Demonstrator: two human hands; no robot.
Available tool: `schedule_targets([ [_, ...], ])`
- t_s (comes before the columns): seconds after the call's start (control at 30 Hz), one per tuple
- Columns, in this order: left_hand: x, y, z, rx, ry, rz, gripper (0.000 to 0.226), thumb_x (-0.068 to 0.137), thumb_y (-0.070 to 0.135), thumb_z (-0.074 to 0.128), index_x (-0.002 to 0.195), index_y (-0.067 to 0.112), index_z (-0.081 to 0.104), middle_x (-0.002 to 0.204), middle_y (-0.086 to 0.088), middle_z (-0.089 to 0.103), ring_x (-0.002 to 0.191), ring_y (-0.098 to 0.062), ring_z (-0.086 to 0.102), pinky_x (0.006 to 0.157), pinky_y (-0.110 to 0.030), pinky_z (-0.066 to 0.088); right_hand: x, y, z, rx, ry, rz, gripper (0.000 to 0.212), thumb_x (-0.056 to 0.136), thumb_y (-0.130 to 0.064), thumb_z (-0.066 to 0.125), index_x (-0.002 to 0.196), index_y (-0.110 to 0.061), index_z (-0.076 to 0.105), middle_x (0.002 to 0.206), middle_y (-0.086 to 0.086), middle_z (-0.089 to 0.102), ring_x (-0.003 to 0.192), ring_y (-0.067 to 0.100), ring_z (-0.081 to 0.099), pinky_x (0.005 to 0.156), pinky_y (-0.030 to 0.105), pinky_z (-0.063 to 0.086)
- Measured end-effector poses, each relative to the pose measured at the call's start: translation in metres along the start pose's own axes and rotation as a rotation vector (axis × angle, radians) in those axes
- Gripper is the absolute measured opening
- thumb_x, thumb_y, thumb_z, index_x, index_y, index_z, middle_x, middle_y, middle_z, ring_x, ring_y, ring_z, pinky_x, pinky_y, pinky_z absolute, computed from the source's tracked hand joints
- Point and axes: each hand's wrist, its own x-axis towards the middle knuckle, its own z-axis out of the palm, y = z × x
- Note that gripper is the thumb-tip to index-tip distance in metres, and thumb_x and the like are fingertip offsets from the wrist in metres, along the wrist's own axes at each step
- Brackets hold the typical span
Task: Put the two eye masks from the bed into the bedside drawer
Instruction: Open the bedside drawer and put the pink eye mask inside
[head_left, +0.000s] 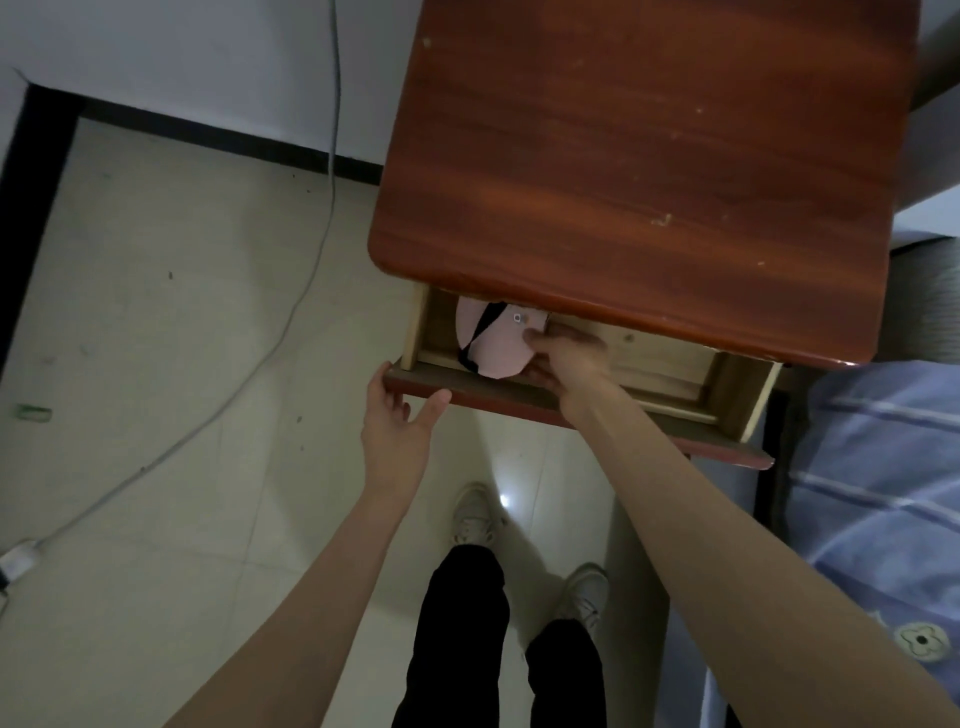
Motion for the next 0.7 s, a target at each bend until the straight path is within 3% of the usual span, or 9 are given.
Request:
schedule_targets([
  [0.1, -0.001, 0.0, 0.0, 0.017, -0.014, 0.004, 0.066, 0.08, 0.011, 0.067, 0.135, 0.014, 0.03, 0.129, 0.002, 0.045, 0.127, -0.012, 0.038, 0.112, -0.04, 0.031, 0.012, 0.007, 0.006, -0.045, -0.023, -0.019, 0.023, 0.083, -0.003, 0.06, 0.105, -0.006, 0.06, 0.12, 0.015, 0.062, 0.107, 0.029, 0.06, 0.091, 0.037, 0.052],
  [0.17, 0.001, 0.002, -0.004, 0.096, -0.037, 0.007, 0.066, 0.082, 0.014, 0.065, 0.136, 0.013, 0.028, 0.136, -0.002, 0.044, 0.125, -0.011, 0.037, 0.111, -0.039, 0.031, 0.016, 0.01, 0.007, -0.099, -0.02, -0.038, 0.025, 0.084, -0.001, 0.056, 0.109, -0.007, 0.06, 0.119, 0.015, 0.062, 0.107, 0.029, 0.06, 0.093, 0.037, 0.051],
  [0.27, 0.008, 0.01, -0.016, 0.323, -0.103, 0.006, 0.062, 0.085, 0.022, 0.061, 0.137, 0.014, 0.027, 0.142, -0.008, 0.042, 0.128, -0.014, 0.038, 0.103, -0.03, 0.031, 0.009, 0.011, 0.0, -0.191, 0.008, -0.101, 0.021, 0.084, -0.003, 0.054, 0.101, -0.013, 0.061, 0.111, 0.012, 0.064, 0.105, 0.029, 0.06, 0.096, 0.042, 0.049],
  [0.37, 0.007, 0.025, -0.028, 0.678, -0.18, 0.042, 0.064, 0.089, 0.028, 0.054, 0.14, 0.01, 0.019, 0.146, -0.013, 0.035, 0.132, -0.026, 0.035, 0.101, -0.029, 0.03, -0.021, 0.011, -0.017, -0.298, 0.02, -0.179, 0.03, 0.085, -0.015, 0.055, 0.115, -0.013, 0.058, 0.117, 0.007, 0.061, 0.099, 0.021, 0.056, 0.086, 0.031, 0.046],
  [0.47, -0.015, 0.052, -0.033, 1.119, -0.286, 0.317, 0.065, 0.092, 0.023, 0.047, 0.141, 0.003, 0.009, 0.151, -0.021, 0.021, 0.138, -0.033, 0.022, 0.111, -0.042, 0.025, -0.069, 0.013, -0.047, -0.549, 0.043, -0.277, 0.047, 0.089, -0.023, 0.052, 0.134, -0.013, 0.041, 0.136, 0.007, 0.051, 0.118, 0.024, 0.05, 0.098, 0.034, 0.041],
  [0.53, -0.036, 0.076, -0.031, 1.264, -0.35, 0.494, 0.062, 0.092, 0.023, 0.046, 0.14, 0.003, 0.012, 0.15, -0.022, 0.021, 0.138, -0.035, 0.02, 0.112, -0.048, 0.024, -0.114, 0.013, -0.071, -0.621, 0.034, -0.345, 0.052, 0.09, -0.025, 0.052, 0.139, -0.017, 0.035, 0.141, 0.008, 0.047, 0.126, 0.025, 0.047, 0.105, 0.038, 0.038],
  [0.7, -0.121, 0.133, -0.008, 1.202, -0.522, 0.805, 0.057, 0.089, 0.02, 0.053, 0.138, 0.005, 0.027, 0.147, -0.02, 0.032, 0.137, -0.034, 0.027, 0.109, -0.049, 0.027, -0.229, 0.011, -0.131, -0.693, 0.099, -0.464, 0.057, 0.088, -0.03, 0.055, 0.139, -0.018, 0.033, 0.143, 0.008, 0.044, 0.13, 0.025, 0.041, 0.105, 0.033, 0.033],
])
